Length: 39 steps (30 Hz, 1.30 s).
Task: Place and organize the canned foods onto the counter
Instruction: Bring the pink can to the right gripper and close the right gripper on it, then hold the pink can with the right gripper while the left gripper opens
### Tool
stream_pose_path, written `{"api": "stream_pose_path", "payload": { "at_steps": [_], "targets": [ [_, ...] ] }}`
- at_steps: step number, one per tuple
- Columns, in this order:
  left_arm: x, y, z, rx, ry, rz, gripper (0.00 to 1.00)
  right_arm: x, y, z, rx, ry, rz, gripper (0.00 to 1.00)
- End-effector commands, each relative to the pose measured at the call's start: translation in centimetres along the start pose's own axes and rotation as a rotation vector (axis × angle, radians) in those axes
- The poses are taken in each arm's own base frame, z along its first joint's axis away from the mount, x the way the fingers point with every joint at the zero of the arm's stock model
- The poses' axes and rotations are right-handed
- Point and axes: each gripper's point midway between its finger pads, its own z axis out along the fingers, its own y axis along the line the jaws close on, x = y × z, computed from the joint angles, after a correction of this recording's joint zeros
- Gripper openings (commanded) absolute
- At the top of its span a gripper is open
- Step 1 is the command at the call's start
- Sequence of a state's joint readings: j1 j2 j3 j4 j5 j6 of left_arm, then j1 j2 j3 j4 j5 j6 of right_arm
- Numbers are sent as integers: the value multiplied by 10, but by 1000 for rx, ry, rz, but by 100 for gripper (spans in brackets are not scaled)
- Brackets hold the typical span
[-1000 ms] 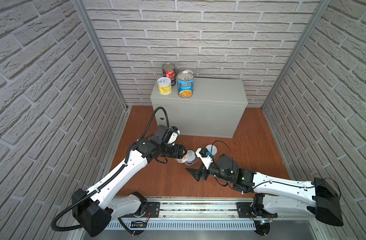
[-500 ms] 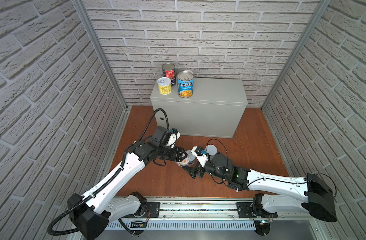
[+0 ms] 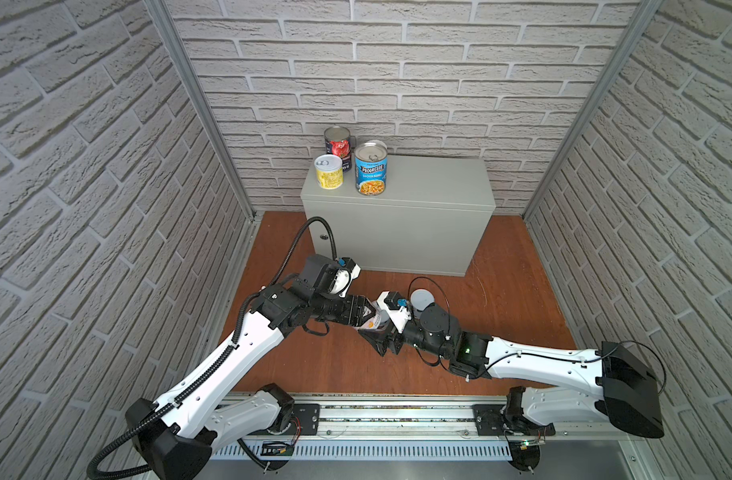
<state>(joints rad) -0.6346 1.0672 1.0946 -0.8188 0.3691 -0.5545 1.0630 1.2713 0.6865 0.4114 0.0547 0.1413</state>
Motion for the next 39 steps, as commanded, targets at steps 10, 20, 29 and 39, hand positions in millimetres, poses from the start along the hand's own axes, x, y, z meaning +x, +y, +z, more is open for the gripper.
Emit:
{"api": "stream_pose_path", "payload": {
  "at_steps": [10,20,29,39],
  "targets": [
    [-6,-21,-3,91,-4,25,44,-36,17,7,-74,-131,-15,94],
    [-6,-25,-2,115,5,23,44,-39,21,11,-96,-149,-13,91],
    [-10,-27,-6,107,4,40,45,-29,16,16,-70,-114,-22,88],
    [-8,-25,-6,94,11,39,45,-23,10,16,-42,-111,-23,85]
  ]
}}
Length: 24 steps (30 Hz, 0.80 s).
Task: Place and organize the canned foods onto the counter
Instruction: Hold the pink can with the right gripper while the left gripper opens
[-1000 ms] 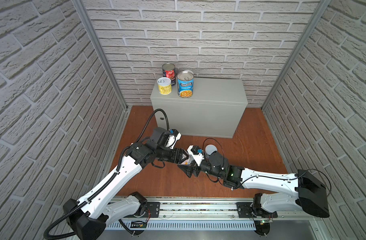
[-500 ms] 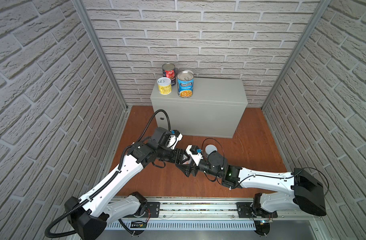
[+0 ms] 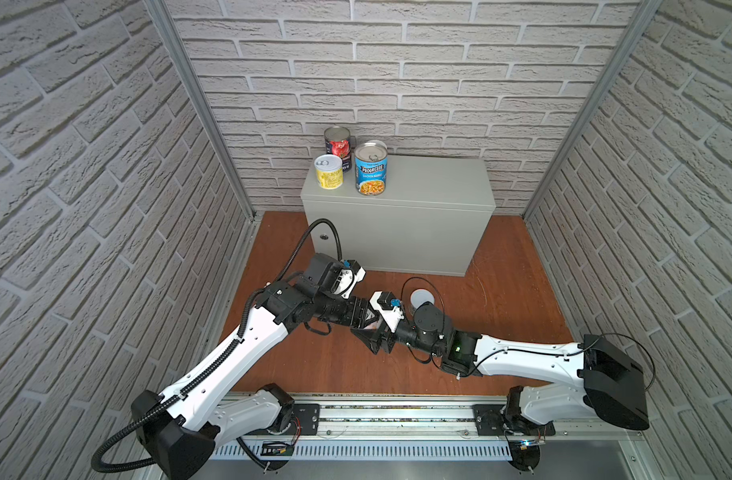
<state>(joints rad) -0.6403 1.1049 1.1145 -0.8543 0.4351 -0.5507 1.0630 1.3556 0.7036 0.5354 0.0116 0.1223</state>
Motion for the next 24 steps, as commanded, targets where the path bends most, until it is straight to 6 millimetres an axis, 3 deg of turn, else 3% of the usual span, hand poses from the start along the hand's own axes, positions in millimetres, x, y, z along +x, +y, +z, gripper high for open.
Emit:
{"api": "stream_pose_path", "payload": {
  "at_steps": [1,11,19,24],
  "targets": [
    [-16,-17,-12,46,-62,54,44,-17,1,0,8,-61,-8,83],
    [-16,-16,-13,37,-62,61,44,-12,0,4,7,-49,-6,74],
    [-16,-14,-9,40,-71,45,45,-24,0,-2,12,-90,22,61],
    [-17,-11,-7,35,-96,33,73,-32,-6,-8,49,-108,51,54]
  ]
}}
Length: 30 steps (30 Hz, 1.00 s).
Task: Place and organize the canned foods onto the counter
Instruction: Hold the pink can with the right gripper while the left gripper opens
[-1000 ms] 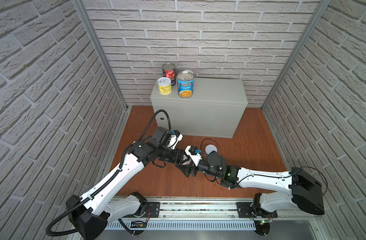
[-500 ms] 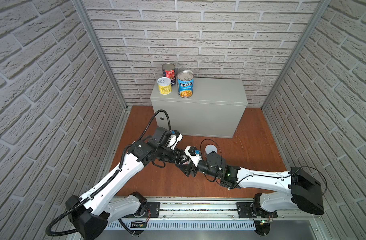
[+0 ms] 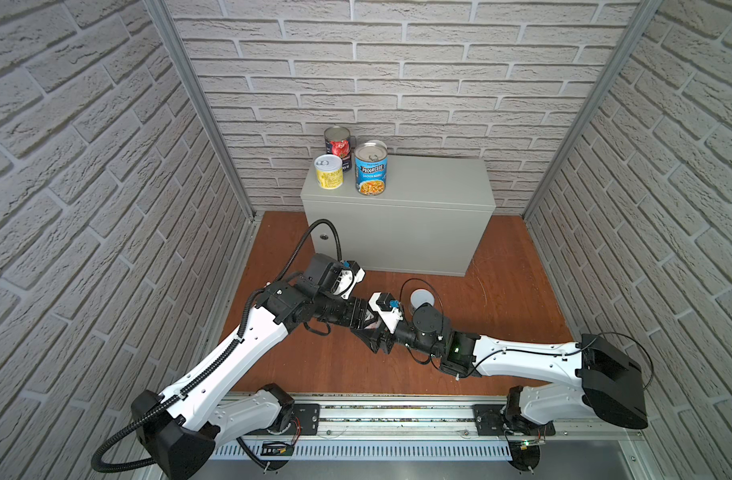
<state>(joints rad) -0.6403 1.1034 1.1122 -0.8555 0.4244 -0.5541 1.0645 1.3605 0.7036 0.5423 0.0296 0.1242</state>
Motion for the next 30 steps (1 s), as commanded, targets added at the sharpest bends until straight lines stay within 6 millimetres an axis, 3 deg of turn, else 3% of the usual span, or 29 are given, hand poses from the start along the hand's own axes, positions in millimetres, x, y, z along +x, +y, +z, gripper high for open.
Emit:
{"api": "stream_pose_path", "payload": {
  "at_steps": [1,6,13,30],
  "targets": [
    [-17,-11,-6,42,-94,34,76,-33,-4,-10,35,-108,54,53],
    [-12,-4,0,17,-67,19,91,-38,-7,-17,49,-128,67,52],
    [-8,5,2,-18,-51,9,98,-43,-18,-30,110,-150,92,52],
    [-16,3,-26,-35,-200,-15,98,-32,-51,-41,313,-82,128,52]
  ]
}}
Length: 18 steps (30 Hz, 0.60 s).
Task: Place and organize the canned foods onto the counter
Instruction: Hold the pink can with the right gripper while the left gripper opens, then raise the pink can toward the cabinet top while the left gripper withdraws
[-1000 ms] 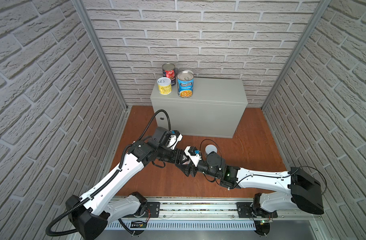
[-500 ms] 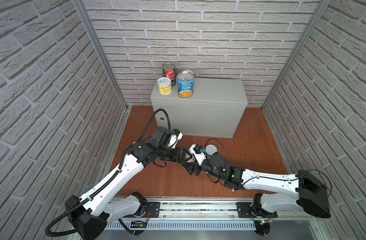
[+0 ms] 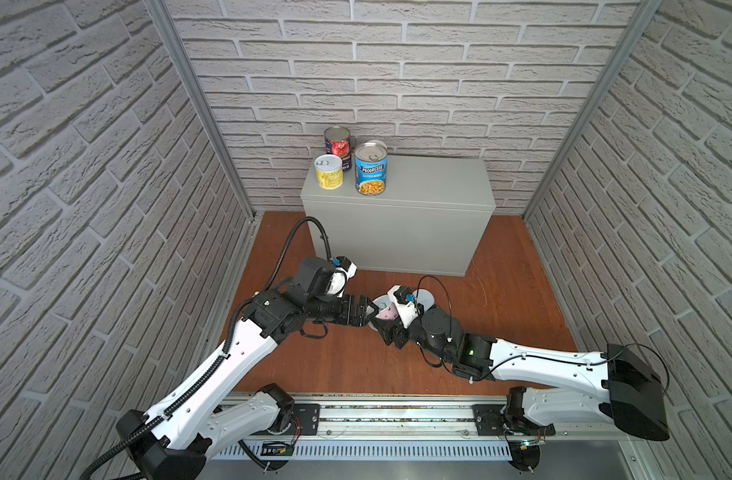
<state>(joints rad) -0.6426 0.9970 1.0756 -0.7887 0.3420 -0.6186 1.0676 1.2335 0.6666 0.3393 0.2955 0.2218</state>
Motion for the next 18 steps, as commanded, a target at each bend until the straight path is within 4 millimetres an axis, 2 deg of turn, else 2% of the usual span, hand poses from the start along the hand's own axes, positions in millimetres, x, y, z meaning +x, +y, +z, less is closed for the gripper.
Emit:
{"api": "stream_pose_path", "payload": {
  "at_steps": [1,5,8,15,18],
  "targets": [
    [-5,6,-6,-30,-60,-2,98,-46,-6,-10,42,-140,75,52],
    [-8,20,-11,-83,-142,-16,98,-51,-16,-15,99,-149,100,52],
    [-7,29,-8,-80,-220,-29,98,-55,-21,-18,133,-132,104,52],
    [7,62,-1,-176,-279,-31,98,-69,-35,-28,230,-102,103,52],
    [9,70,4,-188,-301,-29,98,-77,-40,-37,251,-113,113,52]
  ]
}}
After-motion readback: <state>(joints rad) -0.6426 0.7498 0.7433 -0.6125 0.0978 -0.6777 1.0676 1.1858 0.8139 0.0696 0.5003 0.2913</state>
